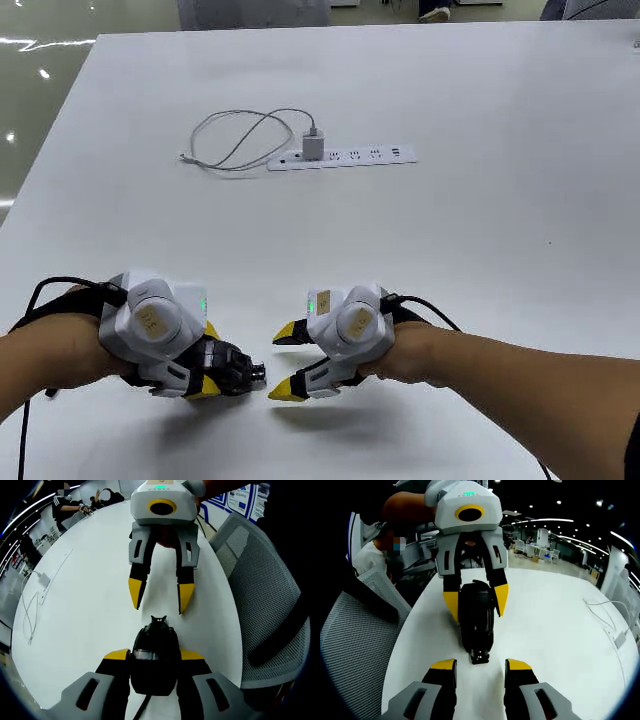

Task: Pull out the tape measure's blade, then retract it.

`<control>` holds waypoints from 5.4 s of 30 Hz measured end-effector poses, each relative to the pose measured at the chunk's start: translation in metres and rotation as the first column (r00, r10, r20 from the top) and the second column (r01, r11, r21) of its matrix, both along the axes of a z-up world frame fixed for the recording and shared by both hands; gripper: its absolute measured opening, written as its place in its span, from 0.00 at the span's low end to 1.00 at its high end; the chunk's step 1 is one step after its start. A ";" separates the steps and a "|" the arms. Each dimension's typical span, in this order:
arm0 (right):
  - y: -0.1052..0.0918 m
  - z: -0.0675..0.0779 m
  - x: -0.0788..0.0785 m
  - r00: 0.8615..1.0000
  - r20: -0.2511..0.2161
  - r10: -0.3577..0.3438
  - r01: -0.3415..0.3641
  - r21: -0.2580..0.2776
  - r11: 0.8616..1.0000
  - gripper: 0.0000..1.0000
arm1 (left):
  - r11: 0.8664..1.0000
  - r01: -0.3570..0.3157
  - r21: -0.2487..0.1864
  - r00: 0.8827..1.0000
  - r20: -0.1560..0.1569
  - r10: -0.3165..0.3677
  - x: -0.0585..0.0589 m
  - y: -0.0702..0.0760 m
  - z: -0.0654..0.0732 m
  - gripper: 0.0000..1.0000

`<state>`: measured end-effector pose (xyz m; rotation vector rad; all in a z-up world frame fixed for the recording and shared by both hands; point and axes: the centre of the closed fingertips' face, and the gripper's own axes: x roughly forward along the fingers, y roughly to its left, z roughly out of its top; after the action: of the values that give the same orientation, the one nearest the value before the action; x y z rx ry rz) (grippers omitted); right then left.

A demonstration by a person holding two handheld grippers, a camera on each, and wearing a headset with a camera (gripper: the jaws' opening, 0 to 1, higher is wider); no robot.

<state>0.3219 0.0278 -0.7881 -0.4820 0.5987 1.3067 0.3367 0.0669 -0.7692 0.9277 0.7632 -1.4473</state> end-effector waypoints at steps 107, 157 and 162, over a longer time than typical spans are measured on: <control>-0.003 -0.018 0.002 0.999 -0.019 0.027 -0.028 -0.097 0.995 0.10 | 0.999 -0.019 -0.035 1.000 -0.021 0.019 0.000 0.001 0.000 0.31; -0.036 -0.018 0.002 0.999 -0.034 0.013 -0.017 -0.120 0.993 0.09 | 0.999 -0.031 -0.027 0.999 -0.020 0.030 0.001 0.000 -0.001 0.31; -0.039 -0.017 0.001 0.999 -0.035 0.011 -0.015 -0.124 0.992 0.09 | 0.999 -0.031 -0.027 0.999 -0.019 0.030 0.001 0.000 -0.001 0.31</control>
<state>0.3229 -0.0112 -0.8054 -0.5672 0.7090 1.2974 0.3374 0.0666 -0.7700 0.8792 0.7661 -1.4382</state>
